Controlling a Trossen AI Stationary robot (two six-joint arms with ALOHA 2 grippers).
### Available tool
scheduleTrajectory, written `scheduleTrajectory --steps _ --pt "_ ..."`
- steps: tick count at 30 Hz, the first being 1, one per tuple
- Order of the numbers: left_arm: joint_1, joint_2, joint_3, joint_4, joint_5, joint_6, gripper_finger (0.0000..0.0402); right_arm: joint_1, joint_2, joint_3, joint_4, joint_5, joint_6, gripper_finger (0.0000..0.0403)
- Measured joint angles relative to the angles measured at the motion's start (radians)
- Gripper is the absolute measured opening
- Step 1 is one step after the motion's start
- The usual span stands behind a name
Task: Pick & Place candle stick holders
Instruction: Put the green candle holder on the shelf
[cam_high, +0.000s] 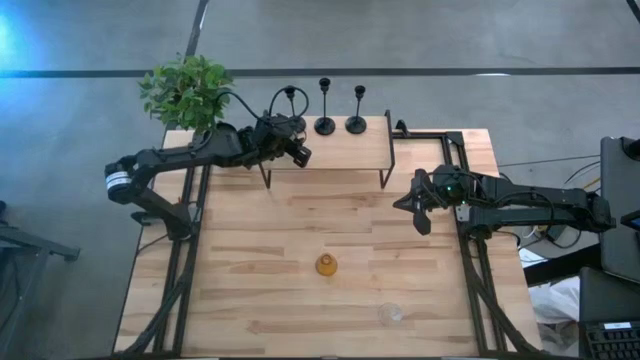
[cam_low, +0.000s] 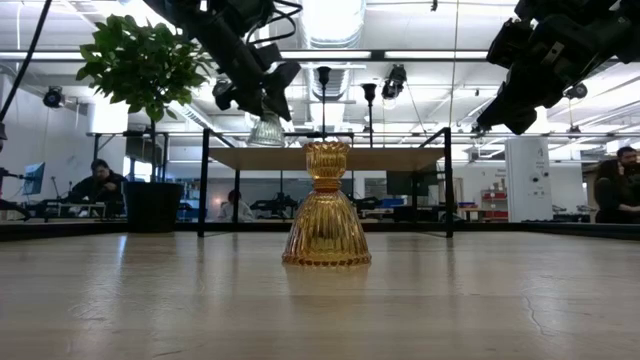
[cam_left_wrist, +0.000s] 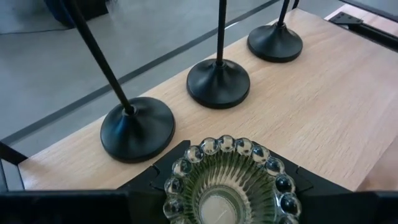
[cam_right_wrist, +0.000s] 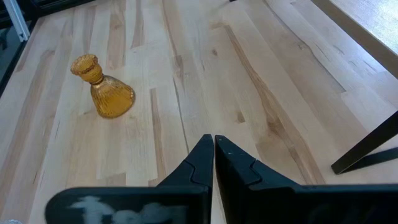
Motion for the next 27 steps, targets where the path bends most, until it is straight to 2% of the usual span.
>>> scheduleTrajectory --steps 5,9,15,27 --pt "0.001 0.000 -0.004 0.010 0.020 0.001 0.0151 0.000 0.000 0.000 0.000 0.000 0.000 0.0013" --pt "0.001 -0.017 -0.044 0.080 0.062 -0.006 0.0151 0.000 0.000 0.000 0.000 0.000 0.000 0.0013" --pt "0.009 -0.079 -0.126 0.107 0.017 -0.041 0.0151 0.000 0.000 0.000 0.000 0.000 0.000 0.0013" --pt "0.009 -0.089 -0.131 0.120 -0.001 -0.018 0.0151 0.000 0.000 0.000 0.000 0.000 0.000 0.0013"
